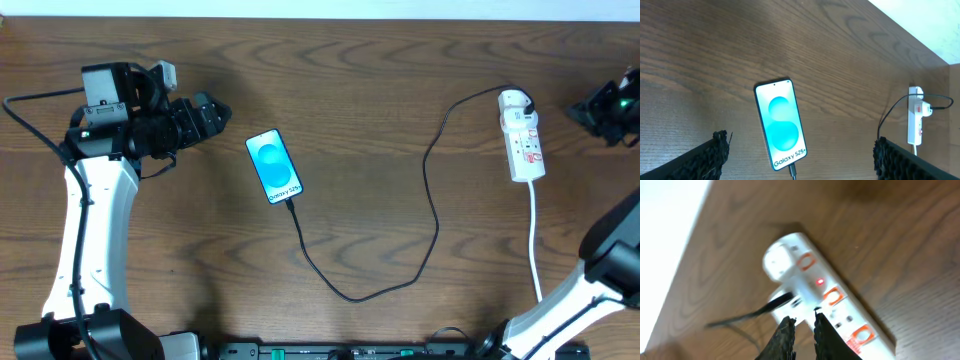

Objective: Plug charger to phone and switch on socket

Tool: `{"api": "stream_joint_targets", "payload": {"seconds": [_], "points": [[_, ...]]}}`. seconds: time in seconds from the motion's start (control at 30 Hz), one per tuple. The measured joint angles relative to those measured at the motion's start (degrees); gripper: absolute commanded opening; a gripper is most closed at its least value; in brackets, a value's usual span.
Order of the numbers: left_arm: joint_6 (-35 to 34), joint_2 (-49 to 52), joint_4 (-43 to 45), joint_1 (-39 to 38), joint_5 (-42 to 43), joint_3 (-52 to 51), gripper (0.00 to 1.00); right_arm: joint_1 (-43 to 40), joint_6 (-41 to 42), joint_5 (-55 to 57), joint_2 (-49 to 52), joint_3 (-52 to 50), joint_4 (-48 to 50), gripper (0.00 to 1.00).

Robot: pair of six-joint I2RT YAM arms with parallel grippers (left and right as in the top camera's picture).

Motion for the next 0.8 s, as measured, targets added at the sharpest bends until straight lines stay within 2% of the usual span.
{"api": "stream_joint_targets", "payload": {"seconds": [0.2, 0.4, 0.6, 0.8], "points": [[0.0, 0.0, -0.02, 0.0, 0.0, 0.0, 0.94, 4.57, -2.36, -0.37, -7.61, 0.0, -3.52, 0.13], [0.0, 0.0, -0.02, 0.0, 0.0, 0.0, 0.94, 17.7, -4.31, -0.72, -13.84, 0.0, -4.59, 0.13], [-0.02, 0.0, -0.02, 0.0, 0.0, 0.0, 0.94, 27.69, -5.2, 2.08, -15.28, 0.0, -5.44, 0.13], [0.0, 0.0, -0.02, 0.0, 0.0, 0.0, 0.94, 33.07, -7.06, 4.46, -15.28, 0.0, -6.05, 0.14]]}}
